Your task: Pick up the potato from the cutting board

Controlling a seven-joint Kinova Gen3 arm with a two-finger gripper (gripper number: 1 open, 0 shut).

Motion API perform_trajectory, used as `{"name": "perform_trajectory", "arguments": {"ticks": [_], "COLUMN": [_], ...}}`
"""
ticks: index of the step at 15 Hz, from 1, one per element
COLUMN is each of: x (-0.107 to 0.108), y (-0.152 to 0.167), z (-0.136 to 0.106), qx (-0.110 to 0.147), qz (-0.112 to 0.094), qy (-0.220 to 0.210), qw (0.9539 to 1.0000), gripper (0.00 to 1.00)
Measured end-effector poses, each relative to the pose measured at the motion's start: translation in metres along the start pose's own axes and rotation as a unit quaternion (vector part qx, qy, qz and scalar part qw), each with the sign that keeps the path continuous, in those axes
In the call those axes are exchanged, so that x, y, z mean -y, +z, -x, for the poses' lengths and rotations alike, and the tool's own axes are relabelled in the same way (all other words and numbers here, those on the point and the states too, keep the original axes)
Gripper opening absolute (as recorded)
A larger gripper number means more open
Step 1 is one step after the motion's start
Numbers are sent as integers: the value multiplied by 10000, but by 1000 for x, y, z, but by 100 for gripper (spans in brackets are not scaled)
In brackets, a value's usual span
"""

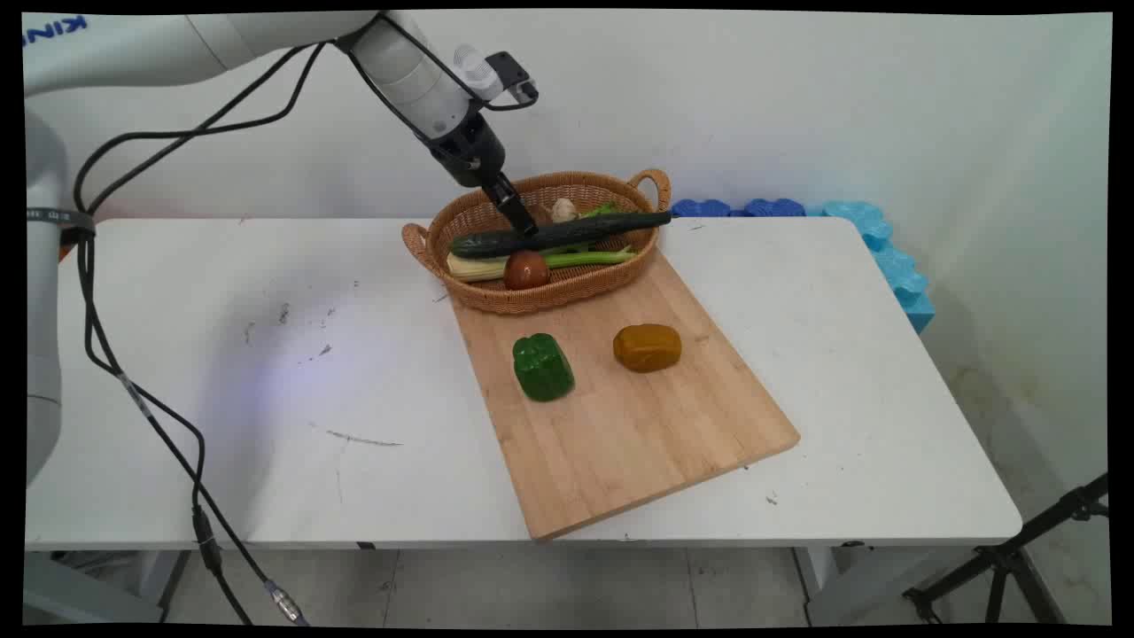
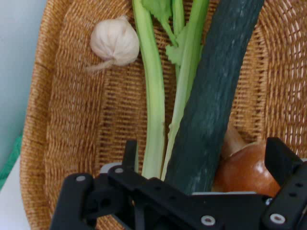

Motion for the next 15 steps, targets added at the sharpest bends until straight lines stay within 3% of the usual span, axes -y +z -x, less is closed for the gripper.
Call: {"name": "perform_trajectory", "arguments": {"ticks": [7,11,15], "x": [-13,-43,-84], "y": [-23,-54,-70], "z": [-25,-47,-56], "qx": [-275,-508,-576], "qz": [122,393,677], "qy": [-50,-150,-218], "qw": [9995,9978,9958], "gripper": [100,100,100]}}
